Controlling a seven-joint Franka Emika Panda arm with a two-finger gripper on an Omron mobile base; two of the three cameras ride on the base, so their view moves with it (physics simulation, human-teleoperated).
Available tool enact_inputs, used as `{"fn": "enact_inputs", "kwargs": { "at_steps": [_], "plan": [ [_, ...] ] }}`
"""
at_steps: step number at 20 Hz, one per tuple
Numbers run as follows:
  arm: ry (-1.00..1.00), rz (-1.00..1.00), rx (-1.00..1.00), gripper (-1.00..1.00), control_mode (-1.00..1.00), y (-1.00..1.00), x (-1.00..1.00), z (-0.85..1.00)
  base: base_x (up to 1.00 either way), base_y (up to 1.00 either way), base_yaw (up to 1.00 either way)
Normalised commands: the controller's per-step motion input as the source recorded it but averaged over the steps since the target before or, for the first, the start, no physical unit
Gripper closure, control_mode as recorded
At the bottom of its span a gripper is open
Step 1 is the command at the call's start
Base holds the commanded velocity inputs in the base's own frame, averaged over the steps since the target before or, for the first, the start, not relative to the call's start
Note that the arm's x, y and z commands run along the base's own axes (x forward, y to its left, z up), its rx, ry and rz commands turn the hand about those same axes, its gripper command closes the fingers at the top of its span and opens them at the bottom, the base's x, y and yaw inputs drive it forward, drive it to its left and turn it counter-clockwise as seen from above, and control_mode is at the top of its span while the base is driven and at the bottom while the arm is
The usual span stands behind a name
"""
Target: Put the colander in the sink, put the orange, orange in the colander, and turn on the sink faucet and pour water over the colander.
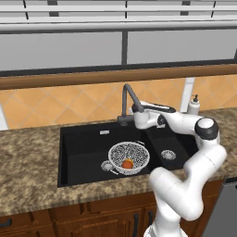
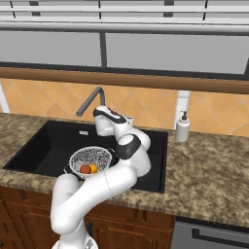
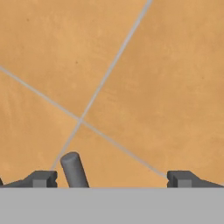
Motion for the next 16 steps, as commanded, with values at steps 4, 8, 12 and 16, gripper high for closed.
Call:
{"fn": "enact_inputs", "kwargs": {
  "at_steps": [4, 8, 12, 16],
  "plan": [
    [0.0, 0.0, 0.0, -1.0, -1.0, 0.0, 0.11, 0.0, 0.0, 0.0, 0.0],
    [0.0, 0.0, 0.0, -1.0, -1.0, 0.0, 0.01, 0.0, 0.0, 0.0, 0.0],
    [0.0, 0.0, 0.0, -1.0, -1.0, 0.0, 0.0, 0.0, 0.0, 0.0, 0.0],
    [0.0, 0.0, 0.0, -1.0, -1.0, -0.01, 0.0, 0.0, 0.0, 0.0, 0.0]
  ]
}}
